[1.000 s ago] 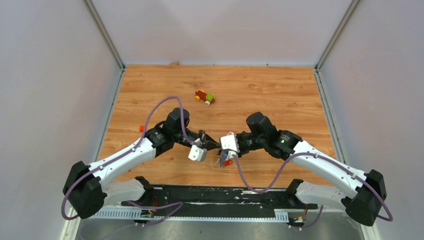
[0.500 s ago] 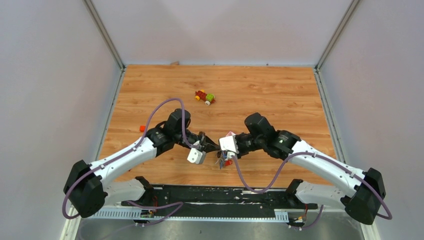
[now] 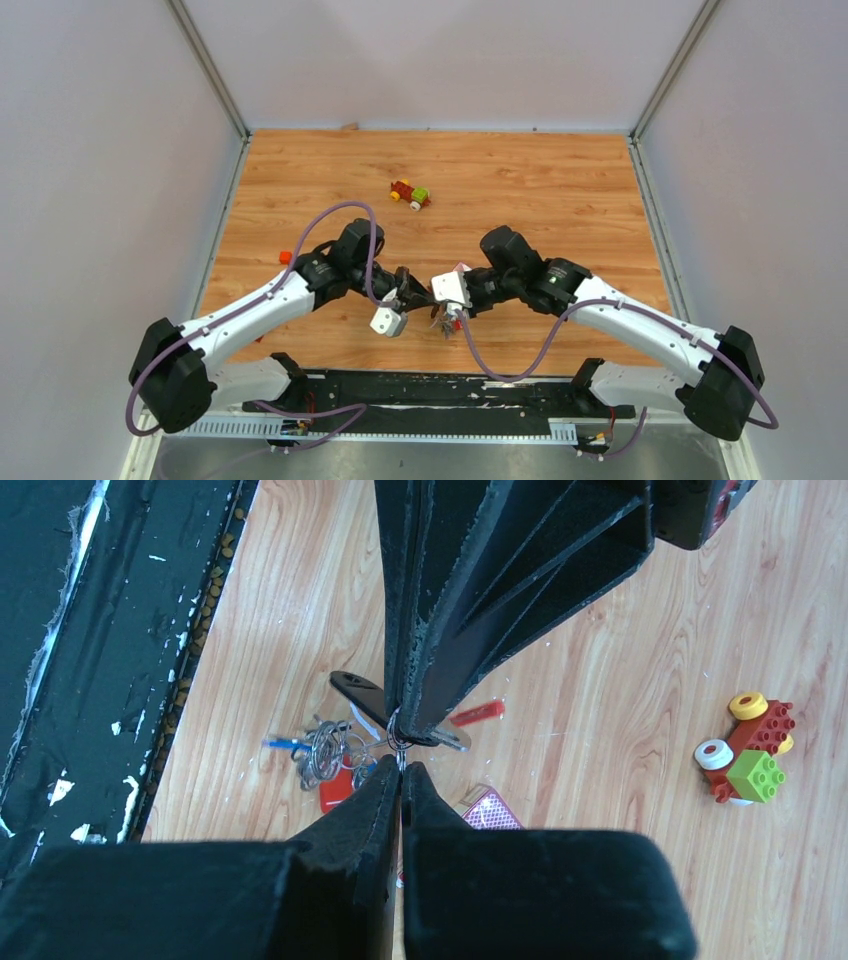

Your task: Put the keys on the keyring

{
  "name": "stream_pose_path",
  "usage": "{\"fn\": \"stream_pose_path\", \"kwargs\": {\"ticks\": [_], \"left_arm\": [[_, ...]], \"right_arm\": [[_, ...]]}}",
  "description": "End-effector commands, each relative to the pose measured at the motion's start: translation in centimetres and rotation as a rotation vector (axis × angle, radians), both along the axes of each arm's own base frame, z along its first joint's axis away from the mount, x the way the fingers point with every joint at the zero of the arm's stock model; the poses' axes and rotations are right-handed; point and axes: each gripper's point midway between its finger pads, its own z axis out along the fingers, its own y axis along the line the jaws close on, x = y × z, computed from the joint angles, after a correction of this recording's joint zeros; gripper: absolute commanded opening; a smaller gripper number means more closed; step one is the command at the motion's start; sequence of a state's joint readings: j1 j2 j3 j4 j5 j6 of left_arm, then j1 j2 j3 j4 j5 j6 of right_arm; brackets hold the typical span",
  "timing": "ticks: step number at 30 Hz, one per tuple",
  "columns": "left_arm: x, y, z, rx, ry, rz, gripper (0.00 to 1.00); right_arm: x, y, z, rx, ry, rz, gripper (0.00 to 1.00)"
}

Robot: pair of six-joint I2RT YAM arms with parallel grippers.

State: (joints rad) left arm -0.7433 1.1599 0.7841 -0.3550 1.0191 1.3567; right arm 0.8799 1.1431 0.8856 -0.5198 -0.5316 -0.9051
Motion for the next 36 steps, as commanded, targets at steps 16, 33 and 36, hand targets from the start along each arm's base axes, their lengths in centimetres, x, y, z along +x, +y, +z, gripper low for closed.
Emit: {"fn": "stream_pose_path", "kwargs": {"ticks": [16, 33, 36], "left_arm": [[-2.4, 1.9, -1.9, 0.110, -0.031, -0.149, 0.00], [-2.4, 2.3, -1.9, 0.118, -0.064, -0.151, 0.00], [-2.5, 2.5, -1.9, 0.121, -0.065, -0.155, 0.00]], "right_arm": [[1.8, 0.8, 2.7, 0.045, -0.061, -0.055, 0.00], [0.5, -0.2, 3.2, 0.056, -0.067, 0.015, 0.00], [0.5, -0.3, 3.1, 0.053, -0.070, 0.022, 0.00]]}}
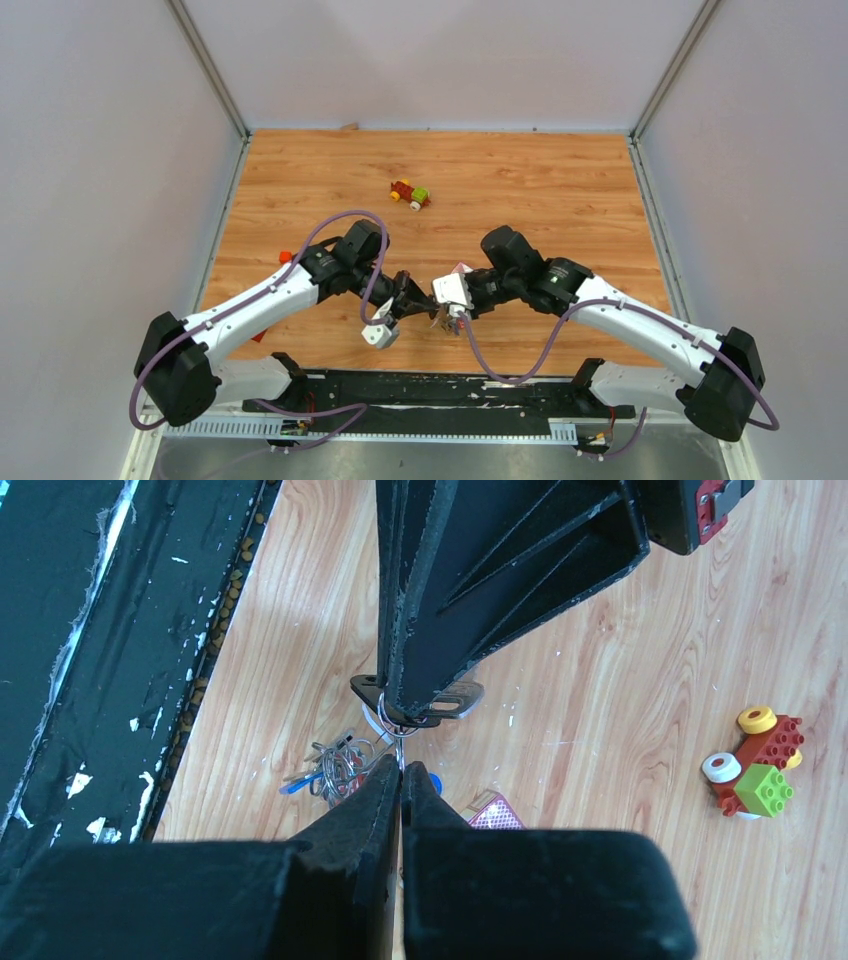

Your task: Put the keys on the keyring

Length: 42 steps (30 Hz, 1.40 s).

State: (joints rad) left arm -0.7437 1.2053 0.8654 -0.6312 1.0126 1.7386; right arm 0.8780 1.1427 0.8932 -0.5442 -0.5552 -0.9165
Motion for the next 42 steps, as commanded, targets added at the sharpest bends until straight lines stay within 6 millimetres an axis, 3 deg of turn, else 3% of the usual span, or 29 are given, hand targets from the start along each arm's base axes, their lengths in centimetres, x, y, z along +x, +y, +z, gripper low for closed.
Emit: {"fn": "stream_pose_path", "kwargs": {"ticks": [1, 11, 20, 29, 38, 42], "left_arm": [[-1.7, 1.7, -1.1, 0.084, 0.082, -0.004, 0.00], [-2.0, 2.1, -1.6, 0.109, 0.073, -0.024, 0.00], [-1.7, 1.6, -0.7, 0.077, 0.088, -0.015, 0.00], [-0.5, 1.2, 1.7, -0.025, 0.150, 0.022, 0.00], [1.8, 0.8, 4.3, -0.100, 0.261, 0.095, 0.00], [2.0, 1.0, 5.4, -0.133, 0.350, 0.099, 0.00]], "right_arm": [[0.9, -0.3, 3.1, 0.058, -0.080, 0.000, 0.00], [1.4, -0.2, 3.7, 0.072, -0.071, -0.031, 0.00], [1.8, -0.2, 4.5, 0.102, -0.030, -0.064, 0.00], [2.1, -0.2, 6.0, 0.181, 0.069, -0.084, 0.00], [0.8, 0.2, 6.6, 0.205, 0.140, -0.030, 0.00], [0.3, 0.2, 7.1, 0.213, 0.152, 0.001, 0.00]]}}
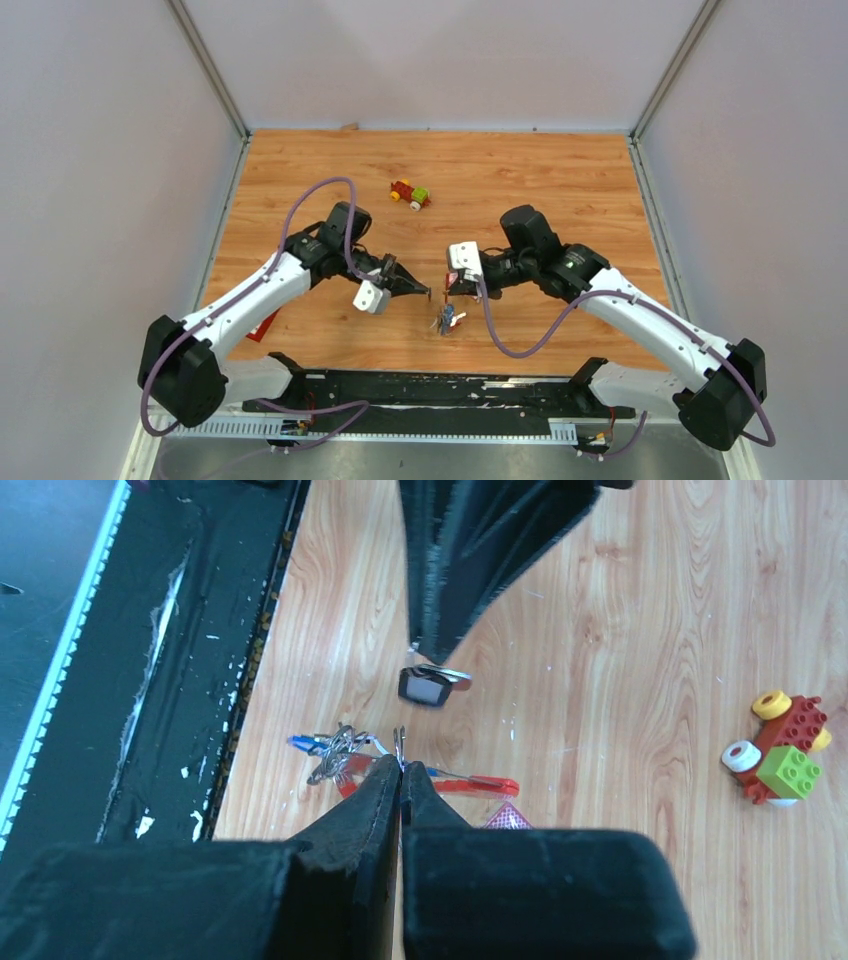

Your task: Put the keys on the keyring

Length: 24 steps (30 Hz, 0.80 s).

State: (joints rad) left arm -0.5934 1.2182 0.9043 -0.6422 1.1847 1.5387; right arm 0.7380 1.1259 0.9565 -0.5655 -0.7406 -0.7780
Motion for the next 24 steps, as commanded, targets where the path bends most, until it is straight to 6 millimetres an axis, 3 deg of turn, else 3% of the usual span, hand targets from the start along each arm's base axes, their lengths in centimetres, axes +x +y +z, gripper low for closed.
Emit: {"fn": "stream_pose_path", "kwargs": {"ticks": [1, 6, 10, 12, 14, 17, 21, 24], "left_arm": [[-0.1, -0.4, 3.1, -0.095, 0.132, -0.021, 0.00], [-1.1, 0.1, 3.2, -0.140, 0.239, -0.081, 0.00], [-3.2, 0.9, 3.8, -0.161, 0.379, -0.110, 0.00], [-2.9, 0.7, 4.0, -0.151, 0.405, -0.107, 0.00], [-2.5, 0.5, 3.3, -0.129, 0.454, -0.098, 0.00], [-3.6, 0.4, 2.7, -0.135, 0.434, -0.125, 0.00], [-4.5, 0.5, 4.1, -0.150, 0.391, -0.151, 0.00], [-4.0, 0.5, 5.9, -0.107, 0.369, -0.156, 0.00]], "right_arm": [[-0.8, 1.0, 3.6, 0.096, -0.016, 0.074, 0.00], [-1.0, 1.0, 3.6, 0.094, -0.013, 0.083, 0.00], [-0.9, 1.2, 3.7, 0.096, -0.003, 0.084, 0.00], [-1.1, 1.4, 3.6, 0.099, 0.013, 0.097, 0.00], [-1.1, 1.6, 3.4, 0.096, 0.027, 0.102, 0.00], [-1.0, 1.9, 3.1, 0.092, 0.043, 0.101, 0.00], [-1.0, 1.9, 2.9, 0.083, 0.042, 0.095, 0.00], [-0.5, 1.6, 3.0, 0.074, 0.014, 0.072, 0.00]]}}
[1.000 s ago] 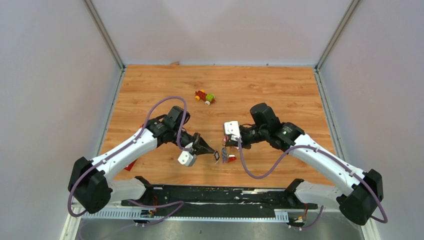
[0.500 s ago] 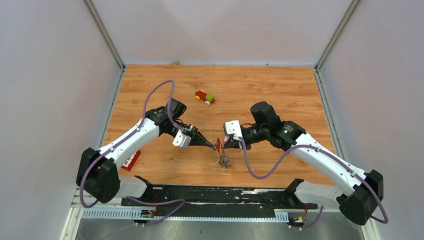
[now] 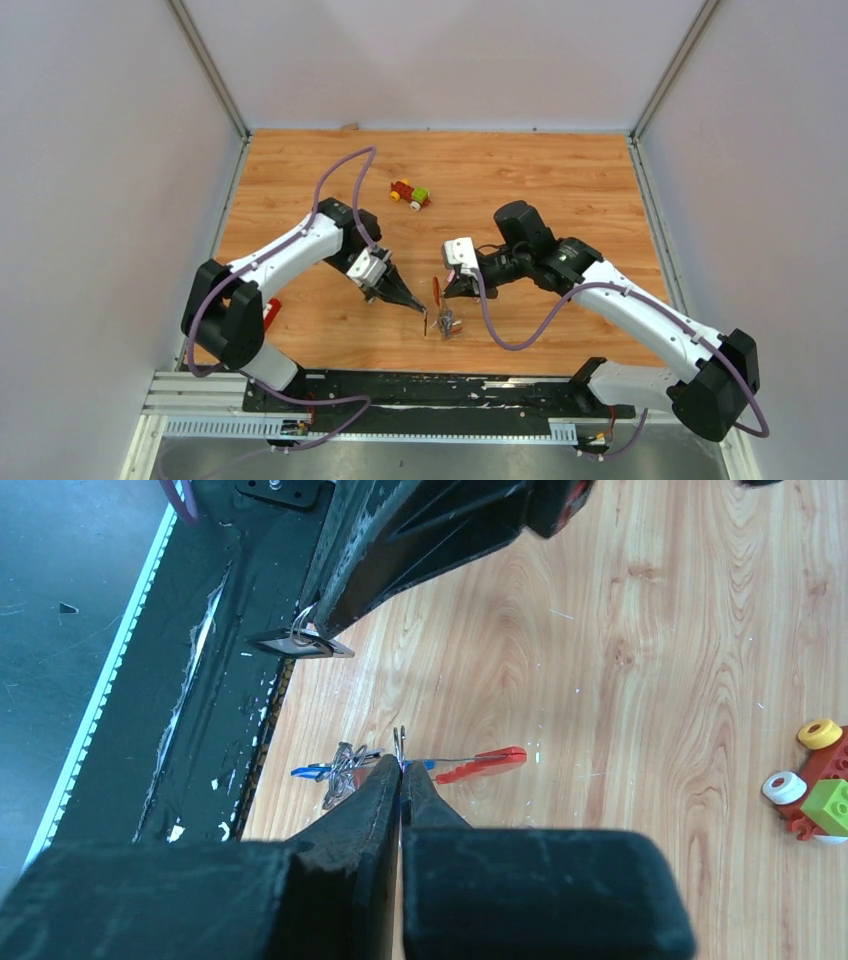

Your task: Put the keys on the keyring

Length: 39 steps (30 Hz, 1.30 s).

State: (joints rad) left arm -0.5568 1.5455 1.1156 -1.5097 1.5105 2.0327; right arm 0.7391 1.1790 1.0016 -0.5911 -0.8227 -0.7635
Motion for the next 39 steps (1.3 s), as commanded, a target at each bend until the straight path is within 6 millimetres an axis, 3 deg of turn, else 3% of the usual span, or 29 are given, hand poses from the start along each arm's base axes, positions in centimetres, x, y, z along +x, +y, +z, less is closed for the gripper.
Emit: {"fn": "stream_pose_path", "kwargs": {"ticks": [1, 6, 9, 13, 15, 20, 28, 34, 39], "left_arm": [[0.9, -0.4, 5.3, -0.123, -0.211, -0.007, 0.00], [3.3, -0.8, 8.6, -0.036, -0.316, -0.007, 0.00], [5.5, -1.1, 9.4, 0.054, -0.349, 0.034, 0.00], [10.1, -2.0, 10.5, 0.173, -0.315, 0.337, 0.00], [12.4, -2.5, 12.0, 0.105, -0.350, 0.527, 0.00], [11.0, -2.6, 11.2, 0.072, -0.297, 0.492, 0.00], [5.8, -2.6, 7.3, -0.063, -0.275, 0.251, 0.00], [2.5, -1.6, 5.0, -0.128, -0.328, 0.099, 0.00], [1.7, -1.4, 4.0, -0.094, -0.313, 0.068, 0.00]], "right_arm": [[0.4, 0.7, 2.7, 0.057, -0.065, 0.005, 0.00], [0.8, 0.4, 3.1, 0.046, -0.095, -0.011, 0.00], [1.1, 0.1, 3.2, 0.043, -0.121, -0.024, 0.00], [1.1, -0.2, 3.7, 0.047, -0.150, -0.034, 0.00], [1.2, -0.3, 3.7, 0.050, -0.156, -0.037, 0.00], [0.6, -0.2, 4.5, 0.077, -0.147, -0.019, 0.00], [-0.3, 0.1, 5.4, 0.107, -0.122, 0.024, 0.00], [-0.6, 0.3, 5.3, 0.111, -0.107, 0.043, 0.00], [-0.9, 0.5, 4.8, 0.111, -0.080, 0.063, 0.00]]}}
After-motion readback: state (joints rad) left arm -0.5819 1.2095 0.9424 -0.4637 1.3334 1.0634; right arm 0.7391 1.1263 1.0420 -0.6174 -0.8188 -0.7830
